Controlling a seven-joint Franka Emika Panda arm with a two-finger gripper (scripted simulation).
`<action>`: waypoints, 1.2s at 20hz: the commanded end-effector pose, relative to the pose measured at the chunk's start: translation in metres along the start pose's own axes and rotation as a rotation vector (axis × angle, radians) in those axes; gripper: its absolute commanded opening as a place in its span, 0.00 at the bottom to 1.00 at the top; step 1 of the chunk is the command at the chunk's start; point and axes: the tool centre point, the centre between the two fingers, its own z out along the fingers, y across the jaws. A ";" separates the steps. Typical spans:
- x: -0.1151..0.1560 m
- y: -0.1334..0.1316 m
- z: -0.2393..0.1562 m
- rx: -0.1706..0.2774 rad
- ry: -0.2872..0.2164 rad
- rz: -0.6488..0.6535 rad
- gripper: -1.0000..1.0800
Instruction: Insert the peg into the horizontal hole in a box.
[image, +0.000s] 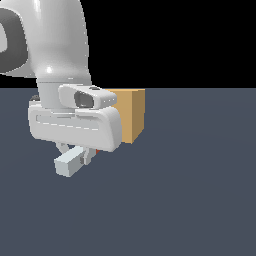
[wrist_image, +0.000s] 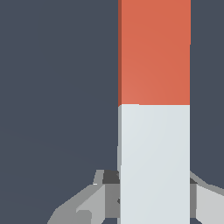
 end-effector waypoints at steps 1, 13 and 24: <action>0.018 -0.009 -0.003 -0.002 0.000 0.010 0.00; 0.059 -0.027 -0.010 -0.002 0.000 0.027 0.00; 0.060 -0.027 -0.008 0.001 -0.001 0.027 0.00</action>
